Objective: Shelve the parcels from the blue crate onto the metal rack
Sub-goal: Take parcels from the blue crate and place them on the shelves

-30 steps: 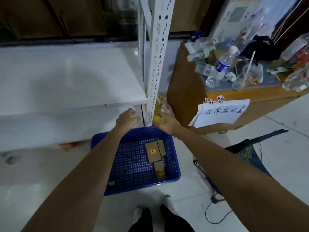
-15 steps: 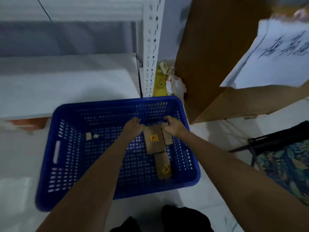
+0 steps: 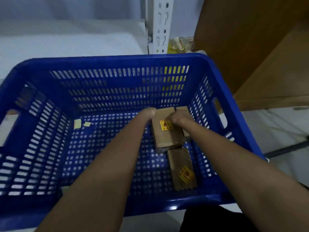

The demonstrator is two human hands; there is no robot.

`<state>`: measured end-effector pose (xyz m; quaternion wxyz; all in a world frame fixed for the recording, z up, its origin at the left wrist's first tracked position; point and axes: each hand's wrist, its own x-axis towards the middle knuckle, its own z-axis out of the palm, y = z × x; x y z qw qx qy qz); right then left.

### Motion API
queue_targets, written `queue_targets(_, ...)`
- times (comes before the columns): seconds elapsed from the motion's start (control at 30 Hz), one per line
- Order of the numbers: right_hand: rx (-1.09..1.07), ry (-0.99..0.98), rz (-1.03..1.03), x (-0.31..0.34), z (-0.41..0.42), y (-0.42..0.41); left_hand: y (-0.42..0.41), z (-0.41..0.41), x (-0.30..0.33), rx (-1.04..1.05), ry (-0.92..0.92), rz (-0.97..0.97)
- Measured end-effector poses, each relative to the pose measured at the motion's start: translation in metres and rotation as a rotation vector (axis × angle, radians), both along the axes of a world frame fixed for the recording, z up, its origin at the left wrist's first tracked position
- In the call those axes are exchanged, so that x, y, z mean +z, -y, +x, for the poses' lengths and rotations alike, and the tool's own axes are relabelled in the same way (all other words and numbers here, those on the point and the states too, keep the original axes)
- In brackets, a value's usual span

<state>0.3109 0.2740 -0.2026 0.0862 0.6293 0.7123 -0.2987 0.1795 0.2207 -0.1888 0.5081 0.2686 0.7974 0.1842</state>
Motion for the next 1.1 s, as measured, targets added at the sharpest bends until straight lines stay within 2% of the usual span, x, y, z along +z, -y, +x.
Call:
queue_targets(0.07,-0.028,-0.033,-0.021,0.0,0.001,0.008,0.005,0.005,0.004,0.081,0.05,0.024)
queue_targets(0.2,-0.03,-0.023,-0.055,-0.005,0.004,0.022,0.018,0.02,-0.011,0.064,0.088,-0.064)
queue_targets(0.3,-0.042,-0.056,-0.045,-0.007,0.006,0.015,0.008,0.014,-0.008,0.146,0.182,-0.086)
queue_targets(0.37,-0.046,-0.093,-0.005,-0.002,0.004,0.01,0.003,0.007,0.002,0.146,0.166,-0.092)
queue_targets(0.5,-0.044,-0.217,-0.049,0.043,0.003,0.009,0.001,-0.002,0.04,0.162,0.147,-0.071)
queue_targets(0.7,-0.046,-0.344,-0.135,0.194,0.005,0.006,0.026,-0.004,0.19,0.317,0.28,-0.079)
queue_targets(0.9,-0.205,-0.517,-0.359,0.376,-0.011,0.017,0.04,-0.016,0.373,0.045,0.123,0.145)
queue_targets(1.0,-0.276,-0.64,-0.532,0.473,-0.011,0.029,0.05,-0.02,0.468,0.054,0.112,0.092)
queue_targets(1.1,-0.25,-0.68,-0.567,0.572,-0.009,0.039,0.058,-0.025,0.561,0.046,0.1,0.082)
